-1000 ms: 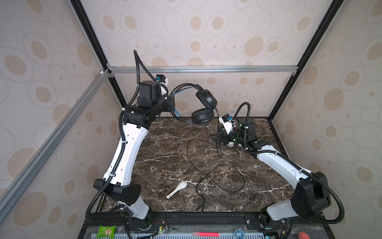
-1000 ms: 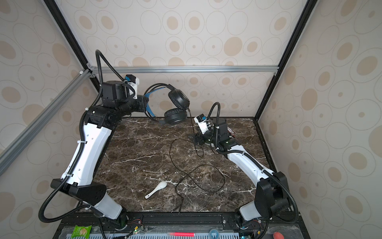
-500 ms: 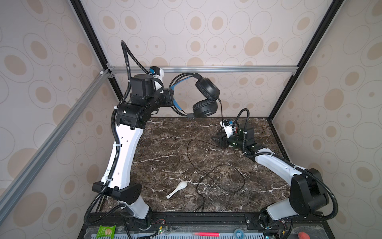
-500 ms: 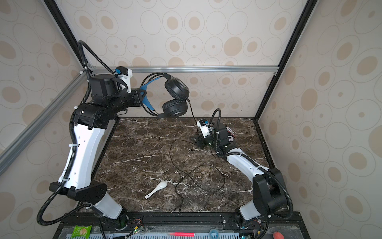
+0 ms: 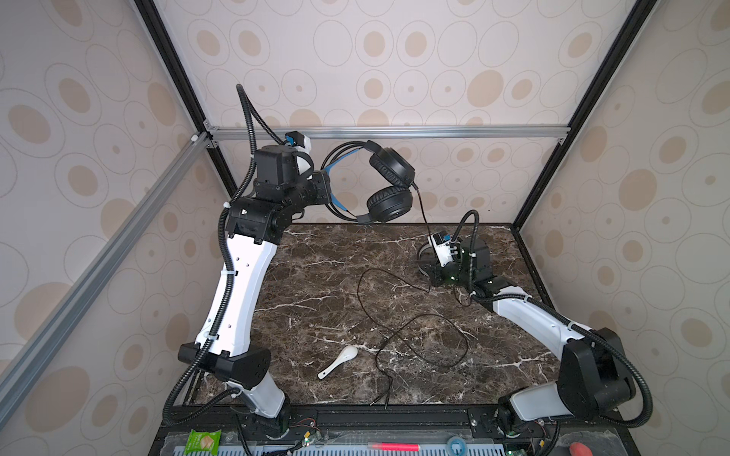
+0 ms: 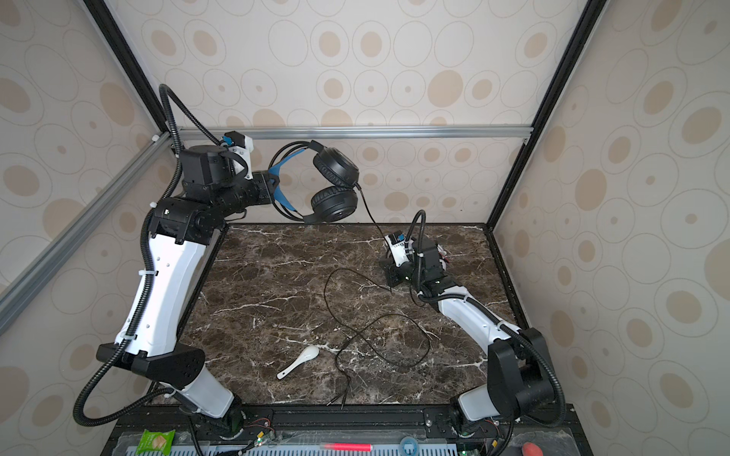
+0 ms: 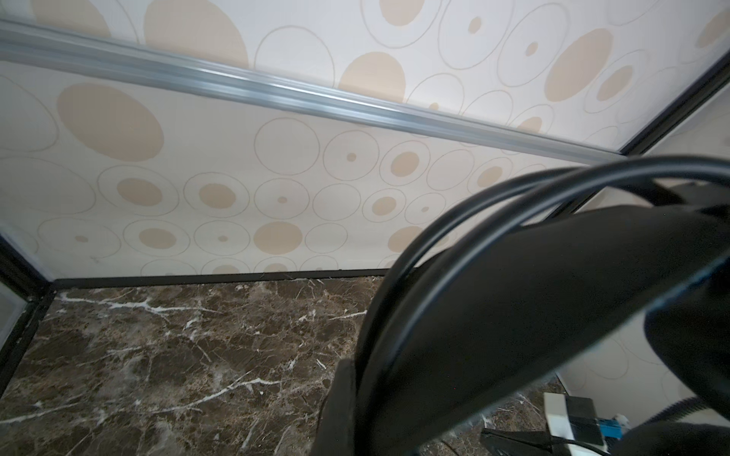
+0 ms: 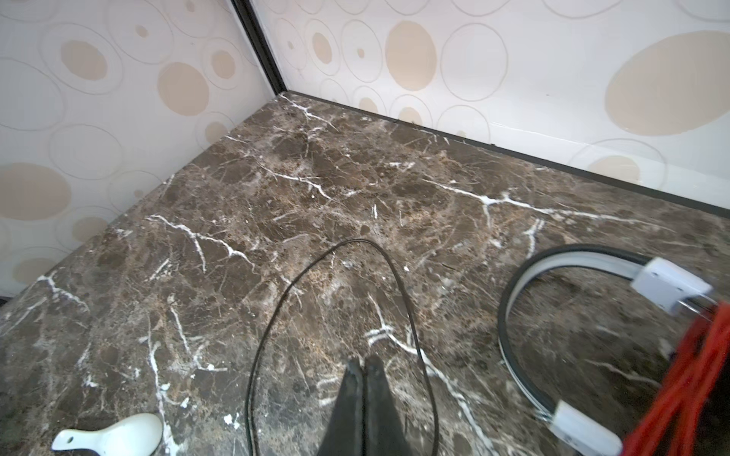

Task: Wrap the headphones

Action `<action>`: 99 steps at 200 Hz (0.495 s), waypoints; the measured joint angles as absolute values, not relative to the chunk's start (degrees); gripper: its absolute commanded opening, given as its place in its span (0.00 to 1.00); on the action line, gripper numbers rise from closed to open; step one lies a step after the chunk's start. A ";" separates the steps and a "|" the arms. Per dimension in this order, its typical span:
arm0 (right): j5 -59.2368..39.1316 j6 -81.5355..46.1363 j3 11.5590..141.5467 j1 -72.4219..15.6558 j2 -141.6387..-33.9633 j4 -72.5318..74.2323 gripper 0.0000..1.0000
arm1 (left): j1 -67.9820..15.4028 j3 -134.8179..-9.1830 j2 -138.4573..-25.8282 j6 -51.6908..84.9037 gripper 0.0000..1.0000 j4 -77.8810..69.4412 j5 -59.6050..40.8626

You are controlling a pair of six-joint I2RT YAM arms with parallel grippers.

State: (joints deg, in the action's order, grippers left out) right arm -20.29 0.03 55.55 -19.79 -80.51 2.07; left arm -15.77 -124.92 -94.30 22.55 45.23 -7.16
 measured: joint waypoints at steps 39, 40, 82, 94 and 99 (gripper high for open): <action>-13.91 4.73 55.61 -19.79 -74.04 -7.18 0.00 | -14.79 -117.84 -94.28 23.16 0.00 44.36 -3.44; -13.78 4.82 55.64 -19.79 -73.93 -7.38 0.00 | -14.76 -117.69 -94.28 23.16 0.00 44.36 -3.36; -6.37 13.52 58.98 -21.21 -69.71 -19.88 0.00 | -14.46 -112.73 -94.28 22.74 0.00 42.04 -0.01; -4.34 16.62 61.34 -22.41 -69.06 -23.27 0.00 | -14.46 -110.72 -94.28 22.02 0.00 40.95 0.69; -3.66 17.98 62.57 -23.05 -68.86 -24.62 0.00 | -14.46 -109.78 -94.26 21.58 0.00 40.47 0.93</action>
State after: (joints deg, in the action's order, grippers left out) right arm -3.66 17.98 62.57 -23.05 -68.86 -24.62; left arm -14.46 -109.78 -94.26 21.58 40.47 0.93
